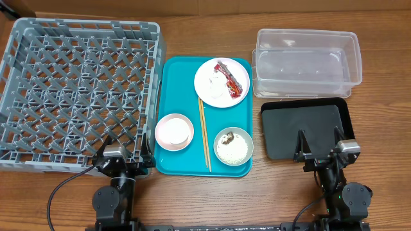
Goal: Sort waste into correct bins and load items into the dishwasher
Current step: 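Raise both grippers from rest toward the table items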
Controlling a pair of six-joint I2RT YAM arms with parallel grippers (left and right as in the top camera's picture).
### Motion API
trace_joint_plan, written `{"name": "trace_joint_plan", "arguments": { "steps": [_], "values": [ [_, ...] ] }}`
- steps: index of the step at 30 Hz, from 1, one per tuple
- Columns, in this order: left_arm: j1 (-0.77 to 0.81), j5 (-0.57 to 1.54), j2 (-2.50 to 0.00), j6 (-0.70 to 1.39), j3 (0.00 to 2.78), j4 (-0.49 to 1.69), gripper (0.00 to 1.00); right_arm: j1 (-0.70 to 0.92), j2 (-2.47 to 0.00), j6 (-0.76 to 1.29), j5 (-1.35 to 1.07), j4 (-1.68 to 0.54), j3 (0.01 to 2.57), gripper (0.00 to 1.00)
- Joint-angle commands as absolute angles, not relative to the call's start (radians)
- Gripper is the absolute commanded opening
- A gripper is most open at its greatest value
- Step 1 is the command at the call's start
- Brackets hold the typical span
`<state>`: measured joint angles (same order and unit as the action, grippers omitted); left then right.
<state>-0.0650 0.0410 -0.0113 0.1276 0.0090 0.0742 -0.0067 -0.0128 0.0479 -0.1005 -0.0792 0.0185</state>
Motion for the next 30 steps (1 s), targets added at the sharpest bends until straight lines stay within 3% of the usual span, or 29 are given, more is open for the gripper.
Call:
{"name": "trace_joint_plan", "arguments": {
  "steps": [1,13,22,30],
  "values": [
    [-0.065,0.052,-0.004,0.12,0.005,0.074,1.0,-0.01,-0.003,0.04,-0.103,-0.075,0.008,1.0],
    [-0.065,0.052,-0.004,0.139,0.005,0.075,1.0,-0.011,-0.003,0.041,-0.103,-0.075,0.008,1.0],
    [-0.065,0.053,-0.008,0.139,0.008,0.078,1.0,-0.011,-0.003,0.188,-0.1,-0.089,0.018,1.0],
    [-0.065,0.052,-0.093,0.138,0.128,0.224,1.0,-0.011,-0.045,0.215,-0.099,-0.199,0.115,1.0]
  ]
}}
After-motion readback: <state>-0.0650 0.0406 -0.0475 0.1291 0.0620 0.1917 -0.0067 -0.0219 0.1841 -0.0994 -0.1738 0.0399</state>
